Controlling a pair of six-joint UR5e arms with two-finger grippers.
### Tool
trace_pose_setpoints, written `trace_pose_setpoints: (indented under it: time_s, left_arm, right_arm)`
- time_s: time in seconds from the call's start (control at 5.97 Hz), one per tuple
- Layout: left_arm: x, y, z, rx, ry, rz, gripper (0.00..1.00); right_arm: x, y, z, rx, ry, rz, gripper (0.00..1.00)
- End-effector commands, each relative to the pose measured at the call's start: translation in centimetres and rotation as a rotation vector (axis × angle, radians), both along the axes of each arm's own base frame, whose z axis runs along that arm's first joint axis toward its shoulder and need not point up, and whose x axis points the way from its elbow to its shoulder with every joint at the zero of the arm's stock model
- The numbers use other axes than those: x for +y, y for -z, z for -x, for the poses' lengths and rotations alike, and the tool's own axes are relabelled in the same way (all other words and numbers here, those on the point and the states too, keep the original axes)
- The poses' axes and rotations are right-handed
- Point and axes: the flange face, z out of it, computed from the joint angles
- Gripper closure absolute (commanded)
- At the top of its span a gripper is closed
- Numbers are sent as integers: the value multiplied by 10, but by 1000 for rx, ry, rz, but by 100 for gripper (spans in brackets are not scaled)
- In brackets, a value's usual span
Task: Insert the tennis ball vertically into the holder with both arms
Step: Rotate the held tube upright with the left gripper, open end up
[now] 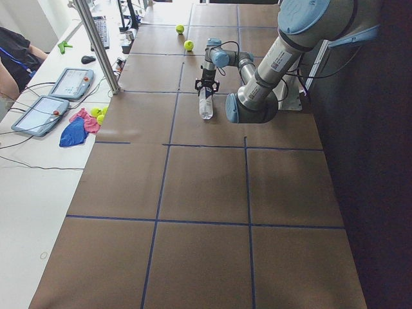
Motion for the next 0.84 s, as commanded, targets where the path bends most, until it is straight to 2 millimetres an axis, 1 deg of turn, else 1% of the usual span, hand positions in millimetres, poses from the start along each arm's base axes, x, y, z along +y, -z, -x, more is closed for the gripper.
trace_pose_setpoints:
  time_s: [0.0,0.17,0.34,0.5,0.67]
  left_arm:
    - [-5,26,20,54,11,-20,32]
    - [-19,63,57,133,40,-46,31]
    - [-36,87,91,215,55,-27,31]
    - [-46,118,129,333,65,-47,31]
    - [-60,137,153,474,117,-27,30]
  right_arm:
    - [0,0,0,0,1,0,0]
    - [0,0,2,0,4,0,0]
    - [0,0,3,0,5,0,0]
    - [0,0,3,0,5,0,0]
    - [0,0,3,0,5,0,0]
